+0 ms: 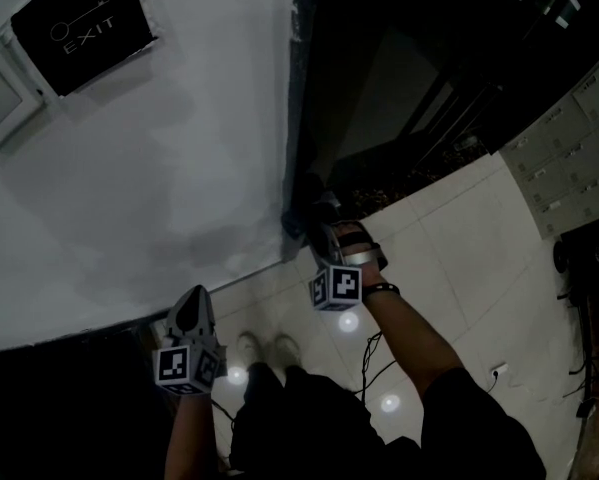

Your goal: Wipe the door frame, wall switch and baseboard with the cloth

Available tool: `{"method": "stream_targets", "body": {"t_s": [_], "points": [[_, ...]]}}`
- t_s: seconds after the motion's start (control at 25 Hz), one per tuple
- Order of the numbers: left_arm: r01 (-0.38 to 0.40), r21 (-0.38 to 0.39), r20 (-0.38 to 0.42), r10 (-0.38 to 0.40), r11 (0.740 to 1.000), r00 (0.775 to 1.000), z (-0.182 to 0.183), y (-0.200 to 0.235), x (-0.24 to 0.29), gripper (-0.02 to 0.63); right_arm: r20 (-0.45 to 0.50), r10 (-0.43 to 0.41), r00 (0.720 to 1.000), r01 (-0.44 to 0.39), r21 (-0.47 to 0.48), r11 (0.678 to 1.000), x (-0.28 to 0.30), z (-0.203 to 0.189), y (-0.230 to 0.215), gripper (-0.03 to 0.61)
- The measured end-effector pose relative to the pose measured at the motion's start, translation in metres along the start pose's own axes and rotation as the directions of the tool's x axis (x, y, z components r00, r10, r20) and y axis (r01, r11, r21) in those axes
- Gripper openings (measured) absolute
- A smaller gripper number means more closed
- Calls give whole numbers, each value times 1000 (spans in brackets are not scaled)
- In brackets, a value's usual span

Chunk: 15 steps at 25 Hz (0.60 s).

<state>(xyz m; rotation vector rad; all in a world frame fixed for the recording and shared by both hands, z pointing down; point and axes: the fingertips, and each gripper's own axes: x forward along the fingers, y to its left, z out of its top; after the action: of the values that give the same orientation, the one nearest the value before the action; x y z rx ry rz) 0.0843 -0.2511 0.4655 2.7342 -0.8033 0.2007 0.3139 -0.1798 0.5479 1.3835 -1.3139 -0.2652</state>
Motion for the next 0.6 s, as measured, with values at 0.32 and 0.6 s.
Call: {"method": "stream_targets", "body": {"t_s": [0.32,0.6], "points": [[0,53,88,-4,999,996,51,-13,-21,-8,37,-131,991,131,1,991,-54,11,-60,84],[25,119,167,-44,993,985,101,-28,-68,-8,54,-292,955,291,21,957,-138,25,-121,84]]}}
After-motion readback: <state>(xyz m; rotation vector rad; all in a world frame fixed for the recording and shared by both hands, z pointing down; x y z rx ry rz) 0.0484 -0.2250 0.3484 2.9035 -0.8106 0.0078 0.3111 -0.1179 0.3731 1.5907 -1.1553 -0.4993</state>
